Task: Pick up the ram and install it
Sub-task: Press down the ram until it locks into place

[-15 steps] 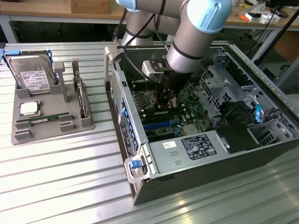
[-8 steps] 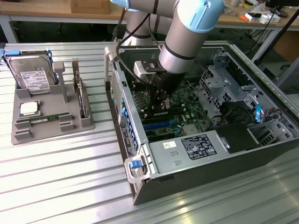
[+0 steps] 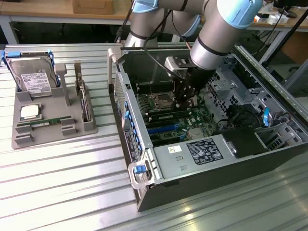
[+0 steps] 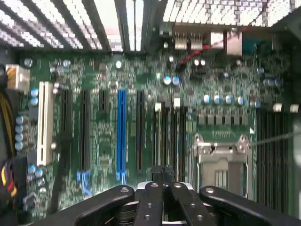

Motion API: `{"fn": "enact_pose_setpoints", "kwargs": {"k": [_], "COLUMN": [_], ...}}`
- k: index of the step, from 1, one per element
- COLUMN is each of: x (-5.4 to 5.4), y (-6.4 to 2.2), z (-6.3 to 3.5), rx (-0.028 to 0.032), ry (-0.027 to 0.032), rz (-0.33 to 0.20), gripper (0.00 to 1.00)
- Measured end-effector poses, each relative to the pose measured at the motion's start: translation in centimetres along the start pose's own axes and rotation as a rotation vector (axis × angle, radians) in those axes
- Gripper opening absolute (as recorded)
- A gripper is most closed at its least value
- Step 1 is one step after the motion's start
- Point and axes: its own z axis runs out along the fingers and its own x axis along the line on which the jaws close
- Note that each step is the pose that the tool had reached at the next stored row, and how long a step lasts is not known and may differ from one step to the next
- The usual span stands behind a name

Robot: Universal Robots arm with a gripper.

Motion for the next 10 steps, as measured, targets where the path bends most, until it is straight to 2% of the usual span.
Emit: {"fn": "enact_pose_setpoints", "kwargs": {"k": [1,9,10], "x": [0.0,0.1,0.1], "y": [-1.35,-5.20,-6.48], "z": [-0.16,-0.59,-0.73], "rx": [-0.0053,-0.0192,-0.0226], "ry": [-0.0001,-0.0006,-0.0009], "rz": [0.000,0.001,0.001], "gripper": [0.10,0.10,0.10]}}
